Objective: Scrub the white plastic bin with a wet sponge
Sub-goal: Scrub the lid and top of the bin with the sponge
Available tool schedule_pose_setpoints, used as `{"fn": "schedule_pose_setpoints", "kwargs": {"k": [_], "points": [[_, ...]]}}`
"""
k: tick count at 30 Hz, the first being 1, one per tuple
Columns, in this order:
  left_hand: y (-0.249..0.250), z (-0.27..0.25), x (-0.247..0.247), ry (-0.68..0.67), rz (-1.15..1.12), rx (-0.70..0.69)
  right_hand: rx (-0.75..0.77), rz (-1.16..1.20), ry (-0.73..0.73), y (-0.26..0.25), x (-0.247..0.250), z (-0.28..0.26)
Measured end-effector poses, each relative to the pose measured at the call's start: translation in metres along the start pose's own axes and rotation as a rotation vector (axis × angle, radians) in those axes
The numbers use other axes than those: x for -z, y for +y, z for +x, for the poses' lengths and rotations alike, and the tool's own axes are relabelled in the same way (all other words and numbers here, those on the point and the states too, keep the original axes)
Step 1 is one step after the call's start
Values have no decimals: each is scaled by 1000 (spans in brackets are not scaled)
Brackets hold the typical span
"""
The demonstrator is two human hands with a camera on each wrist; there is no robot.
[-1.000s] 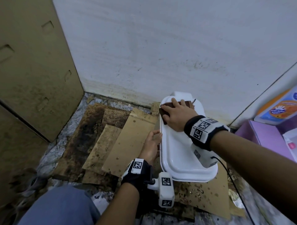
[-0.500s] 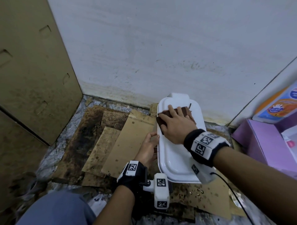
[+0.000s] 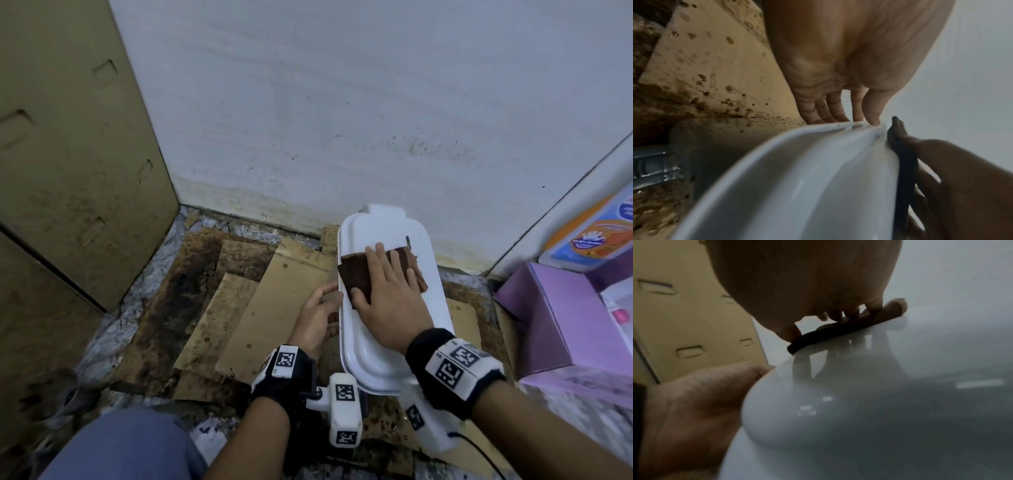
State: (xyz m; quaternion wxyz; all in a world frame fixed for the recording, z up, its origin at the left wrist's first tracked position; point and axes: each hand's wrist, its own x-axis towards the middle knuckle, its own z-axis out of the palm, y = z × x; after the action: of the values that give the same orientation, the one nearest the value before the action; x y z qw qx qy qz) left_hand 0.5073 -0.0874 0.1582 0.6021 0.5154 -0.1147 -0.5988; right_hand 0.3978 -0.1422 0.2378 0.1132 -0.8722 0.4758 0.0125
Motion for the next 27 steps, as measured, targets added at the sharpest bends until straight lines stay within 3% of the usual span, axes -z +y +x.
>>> {"fn": "schedule_pose_setpoints", "kwargs": {"k": [4,16,20,24,27], "points": [[4,2,-3,8,-35,9,-116,-18,71,-6,-1,7],[1,-8,6,-68,-91,86,-309,-19,15,-24,-6,45],[1,-9,10,-91,-59,90,-303,1,-61,-16,9,54],[5,-7,8,-85,5,67,-320,150,26,-14,15,47],[8,-3,8,-62,-2,39,-296,64,60,-16,7,42]]}}
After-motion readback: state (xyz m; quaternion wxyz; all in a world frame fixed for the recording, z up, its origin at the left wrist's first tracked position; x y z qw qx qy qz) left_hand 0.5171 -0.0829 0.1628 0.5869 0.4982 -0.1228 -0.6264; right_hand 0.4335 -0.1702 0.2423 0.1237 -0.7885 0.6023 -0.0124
